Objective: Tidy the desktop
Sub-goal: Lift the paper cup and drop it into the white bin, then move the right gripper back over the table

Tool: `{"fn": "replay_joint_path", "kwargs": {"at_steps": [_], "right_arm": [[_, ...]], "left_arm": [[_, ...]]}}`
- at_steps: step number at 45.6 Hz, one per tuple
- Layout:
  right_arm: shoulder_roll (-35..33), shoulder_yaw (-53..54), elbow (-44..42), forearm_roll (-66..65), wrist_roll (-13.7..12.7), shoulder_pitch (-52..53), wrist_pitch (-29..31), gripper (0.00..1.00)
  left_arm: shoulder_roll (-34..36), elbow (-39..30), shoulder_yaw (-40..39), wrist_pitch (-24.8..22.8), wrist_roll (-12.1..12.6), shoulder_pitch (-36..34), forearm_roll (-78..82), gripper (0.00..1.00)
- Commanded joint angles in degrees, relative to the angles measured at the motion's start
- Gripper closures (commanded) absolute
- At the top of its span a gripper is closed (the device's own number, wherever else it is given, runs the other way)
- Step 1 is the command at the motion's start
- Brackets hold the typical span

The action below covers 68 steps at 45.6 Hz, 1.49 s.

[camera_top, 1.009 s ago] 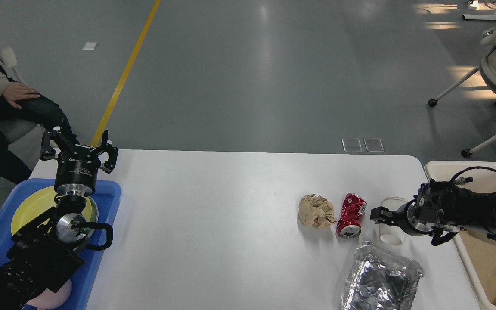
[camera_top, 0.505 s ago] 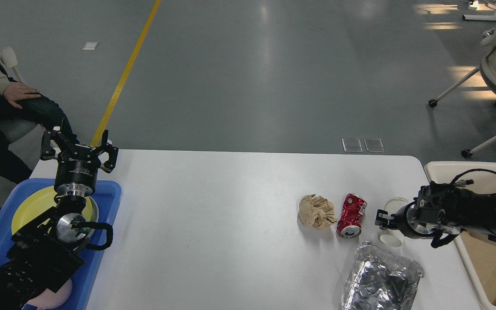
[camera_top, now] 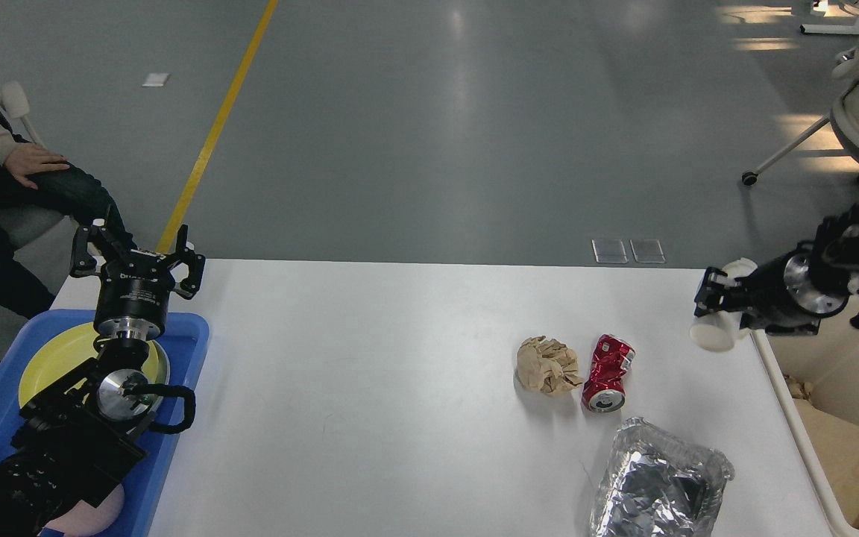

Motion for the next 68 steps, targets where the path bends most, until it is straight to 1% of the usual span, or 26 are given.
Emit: {"fn": "replay_joint_path", "kwargs": {"at_steps": [1, 4, 8, 12, 19, 22, 25, 30, 36, 39, 43, 44, 45, 47, 49, 51, 52, 59, 68], "right_arm": [[-3.79, -0.1, 1.24, 0.34, 0.01, 13.13, 11.25, 1.0], [-4.59, -0.1, 0.81, 0.34, 0.01, 17.62, 14.42, 1.0], [-5.29, -0.19, 0.28, 0.17, 0.01, 22.28, 15.84, 1.0], [-5.38, -0.36, -0.6, -0.1, 0.01, 24.49, 15.93, 1.0], [-5.29, -3.25, -3.06, -0.19, 0.01, 23.61, 13.91, 1.0], [-5.2, -5.45, -4.9, -0.01, 0.01, 21.16, 10.75, 1.0], [-5.38, -6.42, -6.84, -0.01, 0.01, 16.07, 5.66, 1.0], [-5.64, -6.6, -11.49, 0.08, 0.01, 5.61, -3.74, 1.0], [-5.82, -4.94, -14.75, 0.08, 0.27, -8.45, -13.85, 1.0], [-5.73, -3.01, -17.55, 0.17, 0.36, -15.21, -16.94, 1.0], [-5.47, -0.63, -21.42, 0.17, 0.36, -23.13, -18.09, 1.0], [-5.29, 0.07, -22.74, 0.17, 0.36, -25.15, -18.17, 0.98], [-5.21, 0.69, -24.14, 0.17, 0.36, -27.0, -18.44, 0.9], [-4.77, 1.92, -27.13, 0.17, 0.36, -30.43, -18.61, 0.7], [-4.07, 3.23, -30.03, 0.17, 0.36, -33.15, -18.7, 0.43], [-3.19, 4.64, -32.58, 0.25, 0.45, -35.35, -18.88, 0.12], [-2.83, 5.34, -33.81, 0.25, 0.45, -36.32, -18.88, 0.0], [-1.52, 7.37, -35.67, 0.25, 0.45, -42.04, -18.7, 0.0], [0.24, 7.28, -35.76, 0.25, 0.45, -43.27, -18.7, 0.0]], "left_arm": [[0.0, 0.02, 0.0, 0.0, 0.0, -0.02, -0.02, 0.04], [0.0, 0.02, 0.0, 0.0, 0.0, 0.07, -0.02, 0.04], [0.0, 0.02, 0.0, 0.0, 0.0, 0.07, -0.02, 0.04], [0.0, 0.02, 0.0, 0.0, 0.0, 0.07, -0.02, 0.04], [0.0, 0.02, 0.0, 0.0, 0.0, -0.02, -0.02, 0.04], [0.0, 0.02, 0.0, 0.0, 0.0, -0.02, -0.02, 0.04], [0.0, 0.02, 0.0, 0.0, 0.0, 0.07, -0.02, 0.04], [0.0, 0.02, 0.0, 0.0, 0.0, -0.02, -0.02, 0.04], [0.0, 0.02, 0.0, 0.0, 0.0, -0.02, -0.02, 0.04], [0.0, -0.15, 0.0, 0.0, 0.0, 0.07, -0.02, 0.04], [0.0, 0.02, 0.0, 0.0, 0.0, 0.07, -0.02, 0.04], [0.0, 0.02, 0.0, 0.0, 0.0, -0.02, -0.02, 0.04], [0.0, 0.02, 0.0, 0.0, 0.0, -0.02, -0.02, 0.04], [0.0, 0.02, 0.0, 0.0, 0.0, -0.02, -0.02, 0.04], [0.0, -0.15, 0.0, 0.0, 0.0, -0.02, -0.02, 0.04], [0.0, 0.02, 0.0, 0.0, 0.0, -0.02, -0.02, 0.04], [0.0, 0.02, 0.0, 0.0, 0.0, -0.02, -0.02, 0.04], [0.0, 0.02, 0.0, 0.0, 0.0, -0.02, -0.02, 0.04], [0.0, 0.02, 0.0, 0.0, 0.0, -0.02, -0.02, 0.04]]}}
